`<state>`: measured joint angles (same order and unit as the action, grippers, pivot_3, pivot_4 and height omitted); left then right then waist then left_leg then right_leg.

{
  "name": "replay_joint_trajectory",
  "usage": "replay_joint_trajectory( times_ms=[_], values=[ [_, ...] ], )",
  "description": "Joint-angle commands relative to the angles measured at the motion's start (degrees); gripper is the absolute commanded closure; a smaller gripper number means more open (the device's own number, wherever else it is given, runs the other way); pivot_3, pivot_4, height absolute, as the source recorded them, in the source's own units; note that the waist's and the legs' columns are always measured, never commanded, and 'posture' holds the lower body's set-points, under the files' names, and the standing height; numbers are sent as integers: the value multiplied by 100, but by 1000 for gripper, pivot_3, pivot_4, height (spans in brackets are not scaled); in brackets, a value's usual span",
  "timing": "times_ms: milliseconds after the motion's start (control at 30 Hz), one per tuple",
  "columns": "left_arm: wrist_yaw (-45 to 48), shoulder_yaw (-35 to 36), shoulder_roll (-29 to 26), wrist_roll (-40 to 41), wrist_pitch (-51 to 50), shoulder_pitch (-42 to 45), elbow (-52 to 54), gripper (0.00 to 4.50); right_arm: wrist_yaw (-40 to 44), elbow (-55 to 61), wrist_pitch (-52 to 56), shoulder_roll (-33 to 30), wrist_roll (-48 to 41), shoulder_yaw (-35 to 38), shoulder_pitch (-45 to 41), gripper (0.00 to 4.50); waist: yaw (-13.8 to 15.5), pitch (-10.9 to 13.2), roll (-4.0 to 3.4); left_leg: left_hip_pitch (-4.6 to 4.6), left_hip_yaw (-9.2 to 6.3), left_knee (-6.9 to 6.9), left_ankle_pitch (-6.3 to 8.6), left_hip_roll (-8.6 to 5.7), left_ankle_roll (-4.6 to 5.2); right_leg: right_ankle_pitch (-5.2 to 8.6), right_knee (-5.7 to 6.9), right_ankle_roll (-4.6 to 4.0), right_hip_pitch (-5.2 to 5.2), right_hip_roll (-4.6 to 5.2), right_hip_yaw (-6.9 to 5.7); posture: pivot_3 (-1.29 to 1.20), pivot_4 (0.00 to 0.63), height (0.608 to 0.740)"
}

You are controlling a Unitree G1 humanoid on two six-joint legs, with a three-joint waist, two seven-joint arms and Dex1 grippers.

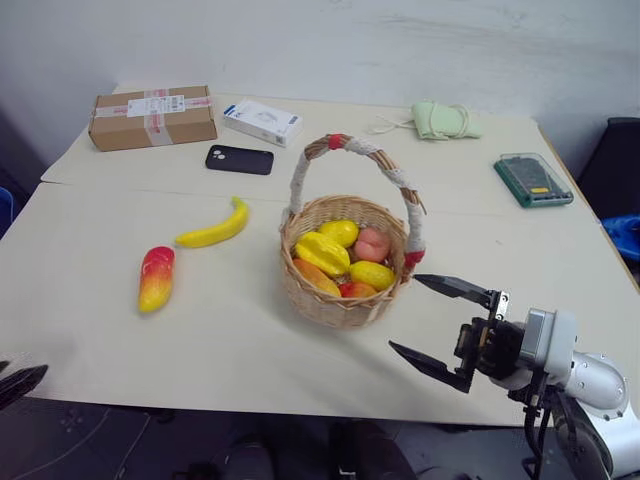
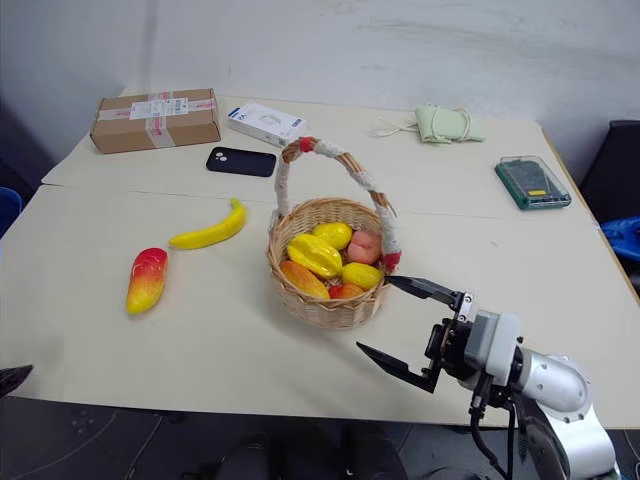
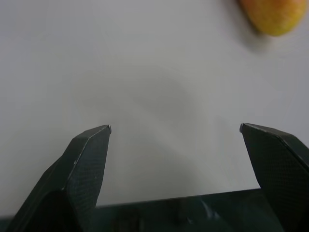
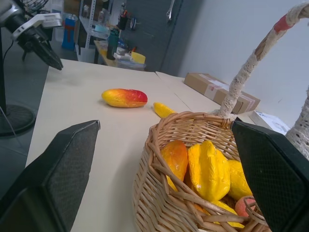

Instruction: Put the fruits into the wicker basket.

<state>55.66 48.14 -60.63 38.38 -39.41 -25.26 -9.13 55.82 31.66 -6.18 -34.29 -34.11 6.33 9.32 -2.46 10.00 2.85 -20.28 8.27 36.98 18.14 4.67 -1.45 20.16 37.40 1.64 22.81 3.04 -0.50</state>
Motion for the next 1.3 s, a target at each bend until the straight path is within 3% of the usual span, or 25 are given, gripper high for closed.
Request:
replay_joint_trajectory(
  times_ms=[33,167,233,367,467,600,633,767,900,1033,1167,1300],
  values=[
    [-489,-491,-601,46,-796,951,338,0,-57,11,44,106,-80,-104,-347,30,9,4,-6,-1,1,-1,-6,2,-3,0,4,0,0,8,-14,0,150,740],
    [-948,-1382,-764,143,-1864,2000,643,0,-115,-118,79,187,-23,-139,-593,30,-60,16,-38,-1,7,-6,-7,1,-2,-41,6,75,-4,7,-19,0,150,740],
    [-1234,-1784,-568,202,-2238,2702,651,0,-122,-146,81,226,26,-183,-638,30,-67,28,-57,-6,16,-7,-17,0,19,-40,8,75,6,5,-22,0,150,740],
    [-1771,-2633,-64,-98,-2643,3765,496,0,-163,-204,59,327,144,-287,-733,30,-56,28,-57,-37,18,5,-32,13,-27,-23,34,97,52,-28,-15,0,150,740],
    [-1789,-3048,111,-263,-2698,4050,415,0,-225,-217,42,377,220,-303,-752,30,-71,27,-55,-81,23,27,-39,30,-39,-23,52,98,98,-52,-9,0,150,740],
    [-1753,-3381,236,-491,-2552,4193,315,0,-292,-189,27,407,285,-304,-703,30,-53,28,-63,-72,22,32,-49,30,-45,-23,64,98,96,-54,-7,0,150,740],
    [-1697,-3446,291,-516,-2479,4245,281,383,-317,-176,25,411,303,-299,-677,0,-47,28,-63,-69,21,33,-52,28,-42,-24,66,99,93,-53,-7,0,150,740],
    [-1092,-3532,270,-842,-1238,4241,63,1509,-446,-162,18,398,381,-213,-576,0,-31,28,-63,-49,18,32,-59,16,-32,-31,73,107,74,-41,-4,0,150,740],
    [-19,-3352,-138,-976,-191,4291,-527,2581,-609,-212,59,358,358,23,-452,0,-23,25,-54,-53,18,31,-66,16,-32,-38,73,105,76,-39,-7,0,150,740],
    [1347,-3061,-350,-794,947,4311,-731,2626,-695,-267,50,297,366,328,-273,0,-15,26,-54,-67,18,24,-68,17,-36,-38,65,105,88,-41,-10,0,150,740],
    [2040,-3397,-493,-711,917,4662,-201,2626,-811,-251,5,269,410,724,0,0,48,26,-54,-77,19,28,-67,16,-34,-37,57,105,89,-42,-12,0,150,740],
    [2233,-4247,158,-399,549,5700,1105,2626,-1023,-286,-83,300,535,1179,268,0,216,25,-53,-89,12,48,-64,9,-23,-43,54,115,81,-43,-18,0,150,740]
  ],
)
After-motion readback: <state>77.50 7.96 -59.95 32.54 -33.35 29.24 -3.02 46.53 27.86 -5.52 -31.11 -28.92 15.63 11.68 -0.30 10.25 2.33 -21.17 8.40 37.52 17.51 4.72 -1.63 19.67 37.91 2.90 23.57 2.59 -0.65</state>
